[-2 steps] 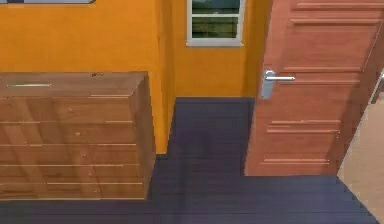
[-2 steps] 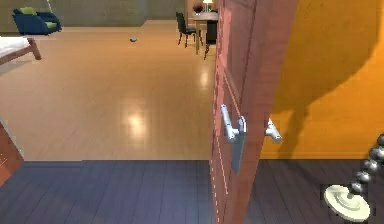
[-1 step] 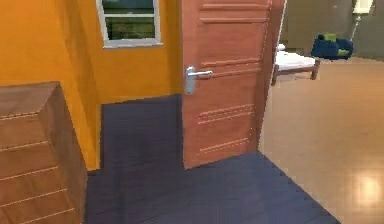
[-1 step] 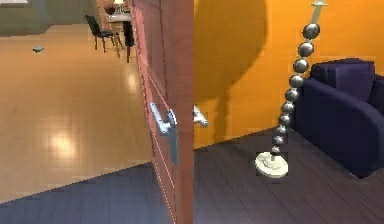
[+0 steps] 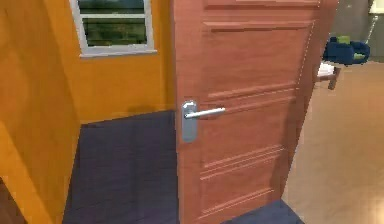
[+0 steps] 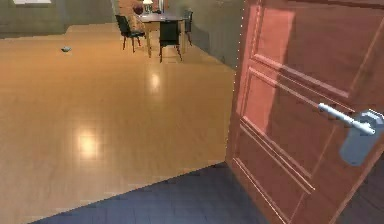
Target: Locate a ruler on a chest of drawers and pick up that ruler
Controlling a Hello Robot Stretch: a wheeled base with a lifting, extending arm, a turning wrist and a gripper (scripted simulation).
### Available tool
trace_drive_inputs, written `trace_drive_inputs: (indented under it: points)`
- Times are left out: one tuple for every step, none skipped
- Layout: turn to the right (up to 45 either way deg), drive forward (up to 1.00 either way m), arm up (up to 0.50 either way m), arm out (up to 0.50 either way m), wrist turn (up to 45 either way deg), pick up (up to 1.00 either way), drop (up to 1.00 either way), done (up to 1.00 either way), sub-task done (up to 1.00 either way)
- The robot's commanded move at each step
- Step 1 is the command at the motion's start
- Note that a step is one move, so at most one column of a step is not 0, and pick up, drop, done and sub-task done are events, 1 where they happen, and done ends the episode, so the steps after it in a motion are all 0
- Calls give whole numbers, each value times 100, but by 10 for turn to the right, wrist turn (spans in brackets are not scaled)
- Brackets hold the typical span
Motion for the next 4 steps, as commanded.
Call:
trace_drive_inputs:
  points:
    - [-450, 0, 0, 0, 0, 0, 0, 0, 0]
    - [-450, 0, 0, 0, 0, 0, 0, 0, 0]
    - [-60, 0, 0, 0, 0, 0, 0, 0, 0]
    - [0, 60, 0, 0, 0, 0, 0, 0, 0]
